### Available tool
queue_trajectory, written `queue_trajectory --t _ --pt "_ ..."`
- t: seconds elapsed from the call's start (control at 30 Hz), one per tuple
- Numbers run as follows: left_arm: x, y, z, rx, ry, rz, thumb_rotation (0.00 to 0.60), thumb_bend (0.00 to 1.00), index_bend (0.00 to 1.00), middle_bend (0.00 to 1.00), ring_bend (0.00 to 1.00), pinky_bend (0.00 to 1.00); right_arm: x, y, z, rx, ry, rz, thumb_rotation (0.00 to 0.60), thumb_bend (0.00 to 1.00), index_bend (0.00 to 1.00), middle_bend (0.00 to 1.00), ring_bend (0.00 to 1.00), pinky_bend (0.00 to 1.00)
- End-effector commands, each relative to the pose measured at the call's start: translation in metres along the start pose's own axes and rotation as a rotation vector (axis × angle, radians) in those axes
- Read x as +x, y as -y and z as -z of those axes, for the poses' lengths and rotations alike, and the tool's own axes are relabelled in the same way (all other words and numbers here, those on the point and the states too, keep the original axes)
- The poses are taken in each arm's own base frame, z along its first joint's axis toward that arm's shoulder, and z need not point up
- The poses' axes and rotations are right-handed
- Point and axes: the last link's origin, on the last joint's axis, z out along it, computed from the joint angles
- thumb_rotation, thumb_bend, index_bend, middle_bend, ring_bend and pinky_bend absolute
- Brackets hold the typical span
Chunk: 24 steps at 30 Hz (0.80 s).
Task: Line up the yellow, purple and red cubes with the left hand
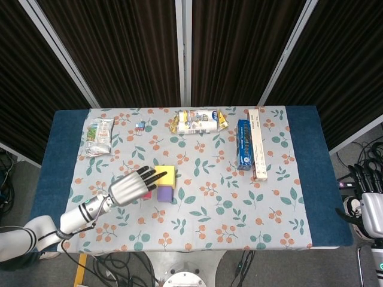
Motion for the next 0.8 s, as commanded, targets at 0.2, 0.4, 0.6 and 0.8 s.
queue_trajectory --t 0.2,0.4,0.6,0.8 --pt "0.020 -0.033 -0.014 -0.038 0.062 -0.114 0.600 0.31 0.58 0.20 0.23 0.27 -0.002 -0.001 0.001 -0.006 0.003 -0.003 0.600 0.00 0.00 0.04 0.00 0.02" --pt "0.017 -0.053 -0.028 -0.065 0.101 -0.167 0.600 0.31 0.58 0.20 0.22 0.26 -0.002 -0.001 0.000 -0.006 0.007 -0.003 0.600 0.00 0.00 0.04 0.00 0.02" --pt "0.016 -0.071 -0.035 -0.084 0.136 -0.185 0.600 0.31 0.58 0.20 0.22 0.26 -0.005 -0.002 0.001 -0.010 0.016 -0.011 0.600 0.00 0.00 0.04 0.00 0.02" --pt "0.014 -0.085 -0.042 -0.089 0.151 -0.202 0.600 0.31 0.58 0.20 0.21 0.26 -0.005 -0.004 0.001 -0.015 0.014 -0.013 0.600 0.00 0.00 0.04 0.00 0.02"
